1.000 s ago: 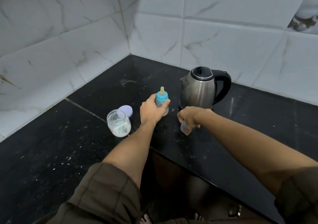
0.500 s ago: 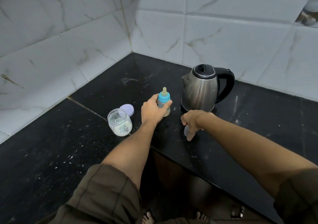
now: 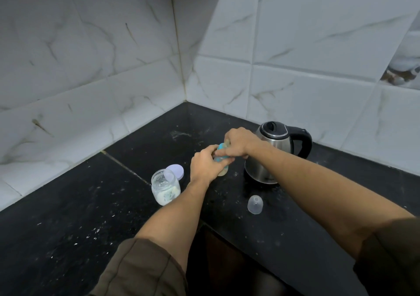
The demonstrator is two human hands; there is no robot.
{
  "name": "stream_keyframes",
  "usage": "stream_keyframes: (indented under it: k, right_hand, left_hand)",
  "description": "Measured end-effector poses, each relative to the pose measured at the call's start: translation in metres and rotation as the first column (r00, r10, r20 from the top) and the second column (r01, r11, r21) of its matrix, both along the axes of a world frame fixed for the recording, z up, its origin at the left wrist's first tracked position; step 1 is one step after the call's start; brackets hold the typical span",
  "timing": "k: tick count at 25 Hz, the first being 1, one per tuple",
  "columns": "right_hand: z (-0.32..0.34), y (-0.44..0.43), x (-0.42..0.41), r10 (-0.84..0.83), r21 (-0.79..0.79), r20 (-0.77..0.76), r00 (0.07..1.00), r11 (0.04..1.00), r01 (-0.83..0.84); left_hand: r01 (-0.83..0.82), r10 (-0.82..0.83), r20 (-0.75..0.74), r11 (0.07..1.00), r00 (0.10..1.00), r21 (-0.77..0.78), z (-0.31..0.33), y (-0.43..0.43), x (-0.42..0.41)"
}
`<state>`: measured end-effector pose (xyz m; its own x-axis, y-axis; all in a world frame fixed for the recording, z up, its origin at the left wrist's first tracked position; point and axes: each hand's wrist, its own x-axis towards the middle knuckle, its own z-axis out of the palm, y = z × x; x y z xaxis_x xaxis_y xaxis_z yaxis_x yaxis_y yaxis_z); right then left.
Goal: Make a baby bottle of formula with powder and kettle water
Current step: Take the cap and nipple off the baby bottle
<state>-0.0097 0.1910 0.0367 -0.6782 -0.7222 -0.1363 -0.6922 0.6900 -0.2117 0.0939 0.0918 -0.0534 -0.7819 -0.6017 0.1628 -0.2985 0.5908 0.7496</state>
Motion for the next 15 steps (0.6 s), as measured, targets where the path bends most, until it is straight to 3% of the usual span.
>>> stream_keyframes:
  k: [7, 15]
  right_hand:
    - [0.007, -0.022, 0.003, 0.115, 0.020, -0.058, 0.992, 0.993, -0.114]
    - [0.008, -0.035, -0.003, 0.303, 0.096, -0.152, 0.941, 0.952, -0.291]
  left_hand:
    - [0.014, -0.014, 0.090, 1.000, 0.996, 0.005, 0.002, -0.016, 0.009]
    - [0.002, -0.001, 0.082, 1.000, 0.997, -0.019, 0.007, -0.027, 0.008]
